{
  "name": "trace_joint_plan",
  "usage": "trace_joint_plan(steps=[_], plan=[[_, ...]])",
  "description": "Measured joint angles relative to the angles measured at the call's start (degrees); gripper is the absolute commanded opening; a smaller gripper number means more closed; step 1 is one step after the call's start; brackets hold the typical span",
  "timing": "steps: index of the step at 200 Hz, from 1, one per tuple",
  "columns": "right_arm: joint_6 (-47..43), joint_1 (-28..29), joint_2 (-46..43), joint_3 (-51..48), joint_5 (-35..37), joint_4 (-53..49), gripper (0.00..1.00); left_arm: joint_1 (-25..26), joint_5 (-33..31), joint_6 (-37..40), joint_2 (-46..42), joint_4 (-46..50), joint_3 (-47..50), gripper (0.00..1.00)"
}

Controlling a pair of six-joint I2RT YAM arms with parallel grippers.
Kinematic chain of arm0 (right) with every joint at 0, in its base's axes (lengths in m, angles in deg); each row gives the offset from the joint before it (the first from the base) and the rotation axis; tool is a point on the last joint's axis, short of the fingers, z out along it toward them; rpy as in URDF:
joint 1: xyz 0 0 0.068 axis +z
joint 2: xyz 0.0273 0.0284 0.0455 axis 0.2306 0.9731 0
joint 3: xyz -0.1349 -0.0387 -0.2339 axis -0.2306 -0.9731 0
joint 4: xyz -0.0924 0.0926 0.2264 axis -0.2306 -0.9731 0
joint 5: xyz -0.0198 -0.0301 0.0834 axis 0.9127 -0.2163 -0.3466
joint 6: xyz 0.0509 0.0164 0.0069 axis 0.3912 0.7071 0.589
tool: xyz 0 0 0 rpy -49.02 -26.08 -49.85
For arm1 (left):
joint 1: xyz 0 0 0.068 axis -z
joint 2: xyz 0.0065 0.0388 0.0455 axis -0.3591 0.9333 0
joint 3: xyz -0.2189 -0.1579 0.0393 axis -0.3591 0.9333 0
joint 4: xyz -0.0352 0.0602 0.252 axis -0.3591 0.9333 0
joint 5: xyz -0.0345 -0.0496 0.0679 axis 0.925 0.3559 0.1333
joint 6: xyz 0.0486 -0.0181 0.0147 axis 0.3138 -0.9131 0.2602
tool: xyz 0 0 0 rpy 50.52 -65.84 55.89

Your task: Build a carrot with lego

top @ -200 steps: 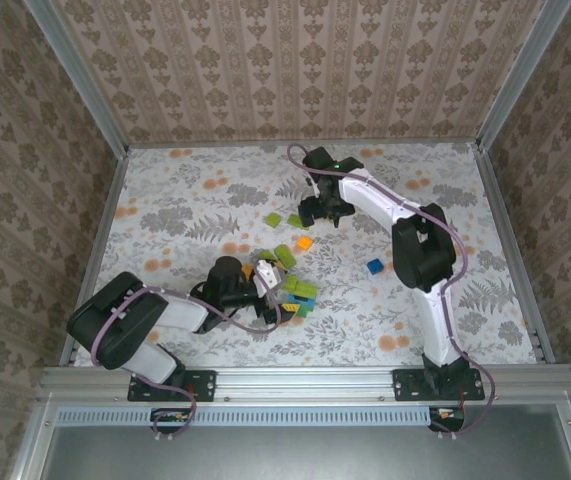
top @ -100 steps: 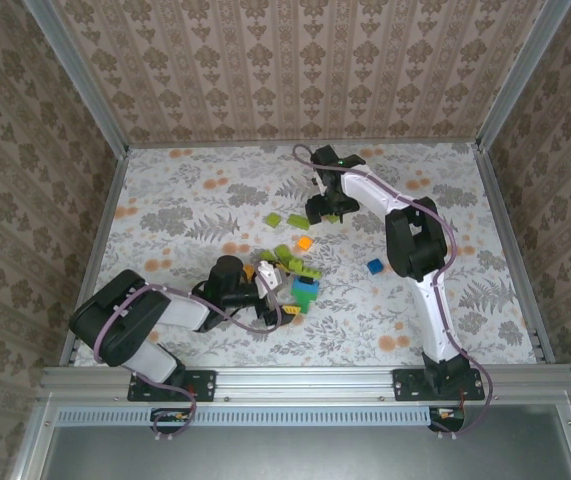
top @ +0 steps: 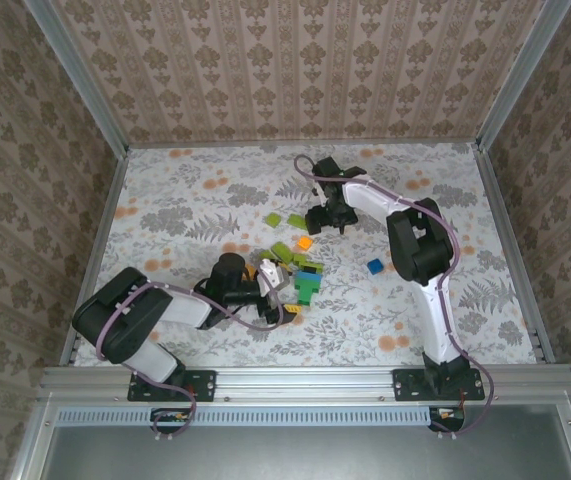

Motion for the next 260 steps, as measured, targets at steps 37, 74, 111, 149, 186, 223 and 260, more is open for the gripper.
trace_joint_plan(steps=[37, 74, 111, 149, 186, 223, 260], plan=[[0.4, 0.9, -1.6, -1.0, 0.0, 0.0, 0.83, 0.0, 0.0, 0.0, 0.0, 0.0, 0.0, 1.0], [1.3, 2.3, -3.0, -3.8, 0.3, -0.1, 0.83, 0.0, 0.0, 0.0, 0.0, 0.0, 0.0, 1.0], [5.9, 4.1, -6.2, -7.5, 2.5, -0.5, 0.82, -1.4, -1.1, -0.8, -0.9, -0.9, 0.9, 1.0], [16.7, 10.1, -15.3, -16.0, 4.4, -0.5, 0.83, -4.4, -6.5, -5.0, -6.6, -4.7, 6.9, 1.0], [25.4, 18.0, -18.5, -19.0, 5.7, 0.1, 0.83, -4.5, -14.4, -8.6, -12.3, -5.7, 10.4, 1.0], [31.6, 19.8, -19.3, -23.2, 7.0, 0.9, 0.82, -4.5, -21.5, -11.2, -15.6, -4.8, 13.0, 1.0], [36.5, 21.0, -20.2, -24.2, 9.3, 1.4, 0.82, -4.5, -24.1, -12.3, -16.4, -4.8, 13.0, 1.0]])
